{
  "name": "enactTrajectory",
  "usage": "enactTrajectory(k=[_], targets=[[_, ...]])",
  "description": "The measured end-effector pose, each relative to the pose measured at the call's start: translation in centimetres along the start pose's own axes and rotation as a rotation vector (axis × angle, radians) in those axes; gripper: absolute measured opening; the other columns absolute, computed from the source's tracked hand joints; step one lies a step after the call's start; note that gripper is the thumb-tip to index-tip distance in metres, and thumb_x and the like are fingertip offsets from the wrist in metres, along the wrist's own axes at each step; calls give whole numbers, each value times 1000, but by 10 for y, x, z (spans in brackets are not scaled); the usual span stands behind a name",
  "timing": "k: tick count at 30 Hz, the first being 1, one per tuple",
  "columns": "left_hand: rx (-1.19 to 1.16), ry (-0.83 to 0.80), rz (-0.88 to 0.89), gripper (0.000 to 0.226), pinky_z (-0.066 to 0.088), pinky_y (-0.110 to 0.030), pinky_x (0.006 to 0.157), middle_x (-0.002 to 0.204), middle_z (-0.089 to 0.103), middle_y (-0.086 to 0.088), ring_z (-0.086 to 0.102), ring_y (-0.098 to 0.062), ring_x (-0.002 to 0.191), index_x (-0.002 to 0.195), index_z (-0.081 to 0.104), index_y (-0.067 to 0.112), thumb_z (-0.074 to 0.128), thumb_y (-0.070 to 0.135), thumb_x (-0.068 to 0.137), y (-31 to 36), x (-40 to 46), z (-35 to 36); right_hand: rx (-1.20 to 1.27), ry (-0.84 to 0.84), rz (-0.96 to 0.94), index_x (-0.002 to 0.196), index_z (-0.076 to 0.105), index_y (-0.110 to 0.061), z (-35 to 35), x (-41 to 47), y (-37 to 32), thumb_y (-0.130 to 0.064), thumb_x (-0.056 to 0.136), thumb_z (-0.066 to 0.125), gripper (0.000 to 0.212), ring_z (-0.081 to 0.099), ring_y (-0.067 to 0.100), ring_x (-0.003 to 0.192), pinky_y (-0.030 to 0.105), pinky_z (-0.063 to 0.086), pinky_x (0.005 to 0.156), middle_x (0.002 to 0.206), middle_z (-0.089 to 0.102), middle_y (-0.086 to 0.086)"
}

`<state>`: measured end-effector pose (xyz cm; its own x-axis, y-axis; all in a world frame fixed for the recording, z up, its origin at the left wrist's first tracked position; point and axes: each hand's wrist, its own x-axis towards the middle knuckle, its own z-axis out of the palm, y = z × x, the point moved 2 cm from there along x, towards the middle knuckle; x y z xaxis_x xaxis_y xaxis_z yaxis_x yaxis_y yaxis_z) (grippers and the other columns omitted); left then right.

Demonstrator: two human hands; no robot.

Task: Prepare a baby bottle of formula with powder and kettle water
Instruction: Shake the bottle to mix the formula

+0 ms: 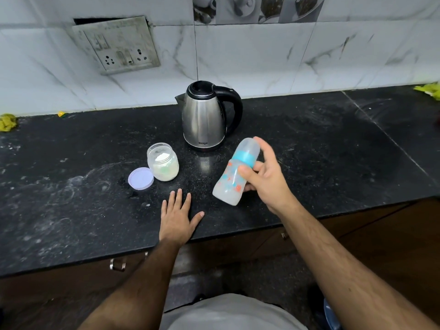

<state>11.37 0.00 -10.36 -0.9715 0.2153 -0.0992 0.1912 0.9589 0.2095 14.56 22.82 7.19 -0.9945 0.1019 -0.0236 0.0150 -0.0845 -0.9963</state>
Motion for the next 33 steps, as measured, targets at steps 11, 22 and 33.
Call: enactTrajectory(k=[11, 22, 33], targets=[[-218, 4, -51, 69, 6, -42, 124, 164, 22, -4, 10, -21, 154, 152, 37, 22, 45, 61, 95, -2, 5, -10, -86, -18, 52, 155, 11, -34, -10, 7, 10, -2, 92, 64, 88, 71, 15, 104, 29, 60, 72, 118, 68, 8], [-981, -56, 71, 32, 52, -29, 99, 115, 72, 10, 65, 5, 100, 122, 70, 21, 69, 29, 91, 41, 32, -90, -202, -57, 80, 131, 49, -17, -9, 26, 27, 1, 83, 75, 58, 71, 24, 106, 55, 56, 91, 116, 73, 5], [-1100, -161, 221, 36, 47, -7, 68, 107, 72, 1, 66, 11, 83, 127, 65, 7, 67, 6, 91, 74, 64, -109, -141, -118, 121, 134, 56, -12, -19, 58, 31, 0, 83, 75, 56, 71, 27, 107, 47, 58, 90, 117, 72, 10]])
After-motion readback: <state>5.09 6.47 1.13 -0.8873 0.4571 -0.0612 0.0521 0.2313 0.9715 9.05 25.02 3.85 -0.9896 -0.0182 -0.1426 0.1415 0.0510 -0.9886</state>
